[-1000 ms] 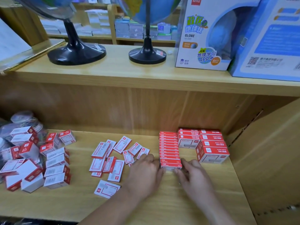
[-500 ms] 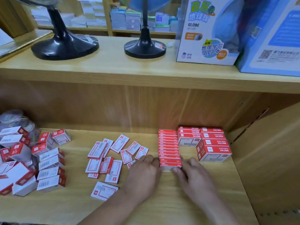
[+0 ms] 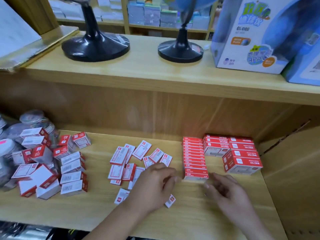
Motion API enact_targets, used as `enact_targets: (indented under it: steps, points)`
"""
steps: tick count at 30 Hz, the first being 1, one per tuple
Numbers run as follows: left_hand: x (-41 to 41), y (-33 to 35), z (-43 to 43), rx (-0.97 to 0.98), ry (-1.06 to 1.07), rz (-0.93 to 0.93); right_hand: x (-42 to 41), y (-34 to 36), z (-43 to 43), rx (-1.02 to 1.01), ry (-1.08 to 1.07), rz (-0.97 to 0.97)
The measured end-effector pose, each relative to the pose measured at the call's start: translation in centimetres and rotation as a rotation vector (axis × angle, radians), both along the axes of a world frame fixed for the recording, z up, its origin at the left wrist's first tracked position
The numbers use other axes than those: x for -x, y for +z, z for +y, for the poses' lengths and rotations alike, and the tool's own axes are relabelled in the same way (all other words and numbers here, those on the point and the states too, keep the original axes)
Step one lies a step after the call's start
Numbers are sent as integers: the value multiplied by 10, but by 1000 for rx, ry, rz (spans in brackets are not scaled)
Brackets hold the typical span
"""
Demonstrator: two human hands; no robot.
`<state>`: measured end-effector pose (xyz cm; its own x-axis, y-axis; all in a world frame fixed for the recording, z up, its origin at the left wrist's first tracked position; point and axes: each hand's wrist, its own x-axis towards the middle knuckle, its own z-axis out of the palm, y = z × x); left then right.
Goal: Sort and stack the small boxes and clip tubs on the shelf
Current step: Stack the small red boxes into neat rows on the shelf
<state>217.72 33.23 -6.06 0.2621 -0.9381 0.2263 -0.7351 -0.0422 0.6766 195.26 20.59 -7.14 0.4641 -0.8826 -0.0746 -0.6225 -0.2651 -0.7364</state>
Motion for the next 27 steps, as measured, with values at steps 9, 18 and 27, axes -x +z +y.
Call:
enact_targets:
  steps: [9,18,27]
  points:
    - [-56,8,48,67,330,-111,-72,52,46,35,162,-181]
    - [-107,6,49,-201,491,-158,-134,26,79,127,331,168]
    - [-104,17,71,-44,419,-21,-132,27,83,91,305,51]
